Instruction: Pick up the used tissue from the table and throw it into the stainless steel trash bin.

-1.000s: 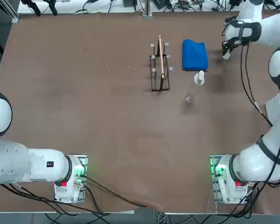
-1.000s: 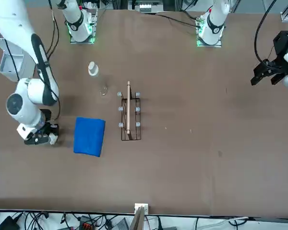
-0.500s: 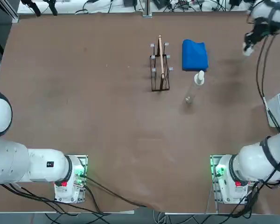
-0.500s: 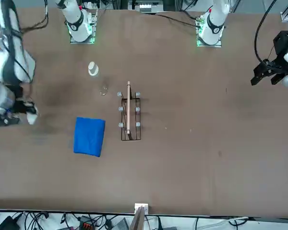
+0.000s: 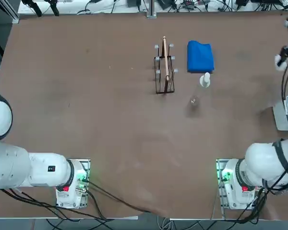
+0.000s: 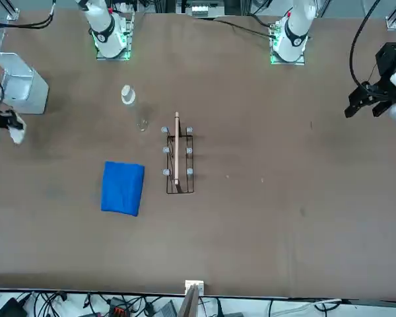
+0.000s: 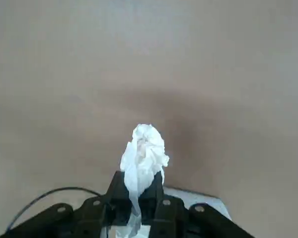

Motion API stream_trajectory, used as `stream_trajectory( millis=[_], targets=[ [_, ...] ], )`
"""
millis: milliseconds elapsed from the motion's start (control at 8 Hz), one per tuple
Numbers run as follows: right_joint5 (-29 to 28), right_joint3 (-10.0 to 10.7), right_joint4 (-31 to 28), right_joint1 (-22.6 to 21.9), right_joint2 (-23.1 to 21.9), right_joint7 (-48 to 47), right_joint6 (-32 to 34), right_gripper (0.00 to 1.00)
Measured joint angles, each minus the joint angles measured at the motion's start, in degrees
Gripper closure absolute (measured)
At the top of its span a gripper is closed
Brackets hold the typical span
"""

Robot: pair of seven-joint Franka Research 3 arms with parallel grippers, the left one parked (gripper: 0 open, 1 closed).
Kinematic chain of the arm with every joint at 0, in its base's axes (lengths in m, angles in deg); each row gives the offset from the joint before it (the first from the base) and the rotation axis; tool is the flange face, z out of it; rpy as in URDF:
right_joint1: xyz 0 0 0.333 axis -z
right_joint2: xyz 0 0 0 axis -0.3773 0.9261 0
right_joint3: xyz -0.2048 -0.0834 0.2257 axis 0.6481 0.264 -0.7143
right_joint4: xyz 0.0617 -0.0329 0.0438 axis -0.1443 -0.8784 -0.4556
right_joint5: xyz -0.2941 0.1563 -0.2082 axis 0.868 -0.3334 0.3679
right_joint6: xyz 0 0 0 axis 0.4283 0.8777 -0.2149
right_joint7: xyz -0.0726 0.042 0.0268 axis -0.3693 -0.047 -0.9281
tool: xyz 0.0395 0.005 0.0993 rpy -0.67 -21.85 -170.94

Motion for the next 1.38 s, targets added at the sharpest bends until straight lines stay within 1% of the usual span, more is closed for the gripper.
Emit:
stream_trajectory(
  millis=[250,375,625,875,1000,1250,1375],
  targets=[
    [1.2,0.0,-1.8,5.5,-1.0,5.4,0.0,0.89],
    [2.6,0.0,-3.0,7.9,-2.5,7.1,0.0,0.89],
    [3.7,0.0,-6.2,12.5,-6.0,10.4,0.3,0.89],
    [3.8,0.0,-10.0,16.7,-7.6,13.0,-0.7,0.89],
    [3.8,0.0,-12.1,18.3,-7.5,14.1,-2.8,0.89],
    [4.4,0.0,-15.0,19.3,-6.8,14.4,-5.7,0.88],
    [4.5,-0.1,-15.3,19.4,-6.3,14.4,-6.0,0.75]
  ],
)
